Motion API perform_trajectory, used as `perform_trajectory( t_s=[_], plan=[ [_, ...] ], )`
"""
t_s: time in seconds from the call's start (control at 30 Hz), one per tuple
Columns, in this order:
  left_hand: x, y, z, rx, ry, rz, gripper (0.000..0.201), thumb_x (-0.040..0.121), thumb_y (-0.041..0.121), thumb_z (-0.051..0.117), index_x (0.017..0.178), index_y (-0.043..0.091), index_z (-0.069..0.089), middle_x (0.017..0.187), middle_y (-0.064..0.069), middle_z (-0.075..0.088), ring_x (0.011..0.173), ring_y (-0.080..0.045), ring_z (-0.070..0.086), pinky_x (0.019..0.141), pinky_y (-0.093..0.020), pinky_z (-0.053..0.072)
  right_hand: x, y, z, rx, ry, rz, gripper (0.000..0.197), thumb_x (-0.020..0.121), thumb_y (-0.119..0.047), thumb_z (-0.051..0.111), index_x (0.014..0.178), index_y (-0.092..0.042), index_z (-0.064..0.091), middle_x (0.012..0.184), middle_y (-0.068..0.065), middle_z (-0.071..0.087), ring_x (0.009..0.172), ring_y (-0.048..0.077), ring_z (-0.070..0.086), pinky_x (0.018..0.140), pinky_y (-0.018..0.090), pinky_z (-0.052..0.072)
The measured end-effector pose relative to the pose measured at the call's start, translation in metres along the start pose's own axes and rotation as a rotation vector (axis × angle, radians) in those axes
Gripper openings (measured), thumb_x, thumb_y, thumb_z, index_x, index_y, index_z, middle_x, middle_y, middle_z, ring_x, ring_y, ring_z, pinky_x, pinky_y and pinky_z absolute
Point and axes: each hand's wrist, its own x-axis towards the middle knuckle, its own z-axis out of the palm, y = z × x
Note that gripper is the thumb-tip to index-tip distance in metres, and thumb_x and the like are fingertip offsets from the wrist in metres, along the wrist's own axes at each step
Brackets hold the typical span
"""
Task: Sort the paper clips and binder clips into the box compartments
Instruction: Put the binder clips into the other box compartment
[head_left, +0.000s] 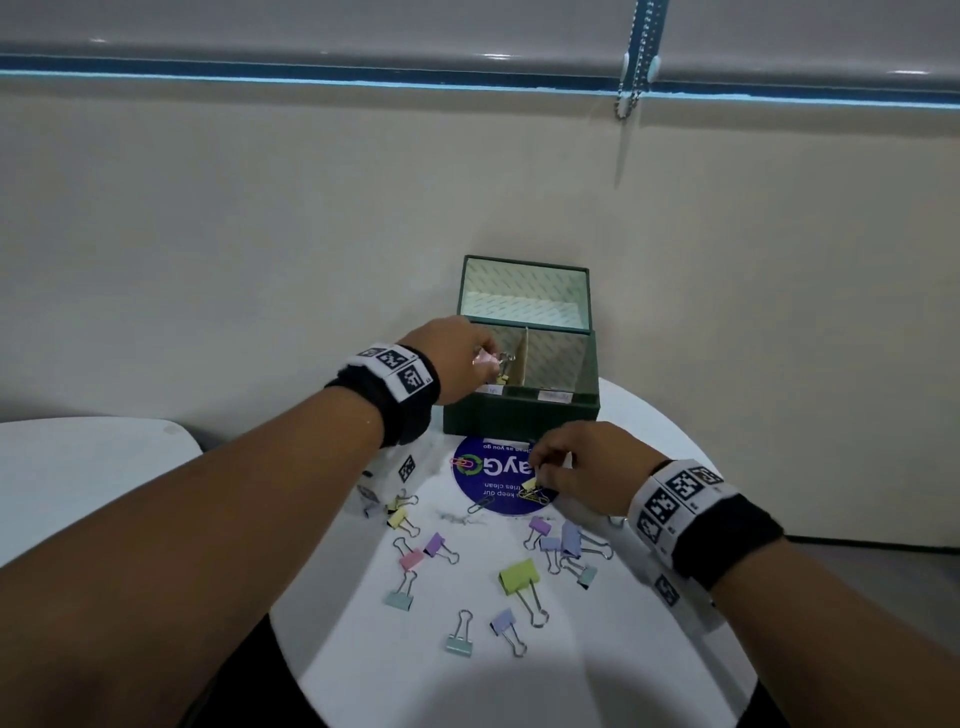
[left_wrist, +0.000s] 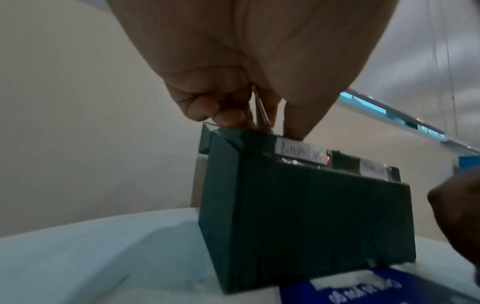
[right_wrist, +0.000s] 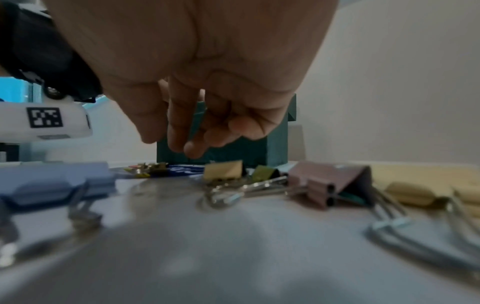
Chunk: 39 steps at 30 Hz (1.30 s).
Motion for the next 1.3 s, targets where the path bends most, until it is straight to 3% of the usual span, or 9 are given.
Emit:
perform_trajectory(
  t_s=[0.13,0.23,0.37,0.53,0.77,0.9,1.03,1.13,1.3],
  plan=[
    [-0.010,-0.004,0.002,-0.053,0.066,-0.002,0.057,0.092,0.054,0.057,0.143,0.031,0.047,0.131,0.000,0.043,0.115,-0.017,0.048,0.100,-0.036,0.045,0.006,0.002,0.007,-0.007,-0.063,0.033,0.032,0.087,-0.051,0.069,0.115,-0.036,0.066,0.115,-0.013,0.064,0.105,0.010,0.059,0.087,0.028,0.054],
    [-0.037,-0.019,-0.009,-0.089,0.109,0.067,0.043,0.092,0.045,0.063,0.131,0.029,0.056,0.122,0.004,0.045,0.102,-0.012,0.052,0.088,-0.027,0.044,0.008,0.001,0.009,-0.046,-0.065,0.013,0.034,0.083,-0.052,0.072,0.112,-0.035,0.066,0.113,-0.012,0.064,0.102,0.011,0.059,0.088,0.031,0.056],
    [-0.082,-0.044,-0.017,0.055,-0.172,0.112,0.021,0.090,0.036,0.068,0.110,0.031,0.067,0.099,0.010,0.059,0.090,-0.013,0.060,0.082,-0.030,0.050,0.005,-0.003,0.005,-0.072,-0.023,-0.074,0.017,0.084,-0.043,0.075,0.093,-0.031,0.065,0.101,-0.010,0.063,0.093,0.012,0.060,0.083,0.031,0.056],
    [-0.125,-0.056,-0.011,0.093,-0.441,0.102,0.034,0.085,0.050,0.070,0.118,0.045,0.066,0.106,0.015,0.056,0.096,-0.004,0.057,0.087,-0.024,0.047,0.000,-0.004,0.002,0.018,0.128,-0.142,0.016,0.085,-0.025,0.070,0.081,-0.027,0.055,0.085,-0.011,0.065,0.081,0.012,0.062,0.069,0.024,0.051],
    [-0.130,-0.052,0.006,0.186,-0.378,0.240,0.023,0.092,0.042,0.062,0.114,0.044,0.068,0.108,0.019,0.056,0.100,-0.003,0.054,0.088,-0.026,0.046,-0.001,-0.005,0.001,0.075,0.151,-0.138,0.014,0.092,-0.018,0.059,0.090,-0.025,0.047,0.081,-0.004,0.062,0.072,0.017,0.057,0.057,0.026,0.043],
    [-0.129,-0.050,0.012,0.219,-0.317,0.298,0.016,0.094,0.044,0.057,0.102,0.036,0.068,0.105,0.018,0.061,0.104,-0.005,0.054,0.089,-0.028,0.046,0.001,-0.005,0.002,0.156,0.072,-0.117,0.006,0.103,-0.030,0.050,0.107,-0.033,0.051,0.092,-0.013,0.072,0.088,0.004,0.067,0.072,0.028,0.057],
    [-0.128,-0.052,0.011,0.043,-0.179,0.289,0.009,0.091,0.038,0.061,0.091,0.034,0.069,0.097,0.016,0.063,0.088,0.001,0.057,0.079,-0.022,0.047,0.001,-0.004,0.002,0.129,0.071,-0.144,0.014,0.105,-0.030,0.046,0.103,-0.031,0.060,0.094,-0.016,0.070,0.091,0.005,0.067,0.082,0.030,0.058],
    [-0.121,-0.046,0.007,-0.256,-0.094,0.099,0.009,0.084,0.023,0.068,0.075,0.027,0.067,0.089,0.015,0.072,0.081,0.003,0.065,0.076,-0.025,0.054,0.002,-0.002,0.001,0.090,0.119,-0.196,0.021,0.101,-0.032,0.055,0.119,-0.033,0.066,0.106,-0.010,0.060,0.101,0.011,0.059,0.080,0.024,0.053],
    [-0.112,-0.019,0.000,-0.897,-0.094,-0.233,0.010,0.087,-0.003,0.055,0.082,0.005,0.057,0.083,-0.008,0.076,0.072,-0.023,0.075,0.061,-0.032,0.056,0.003,-0.002,0.002,0.091,0.156,-0.165,0.031,0.097,-0.029,0.063,0.128,-0.031,0.065,0.108,-0.010,0.059,0.106,0.013,0.060,0.077,0.021,0.053]
  ],
)
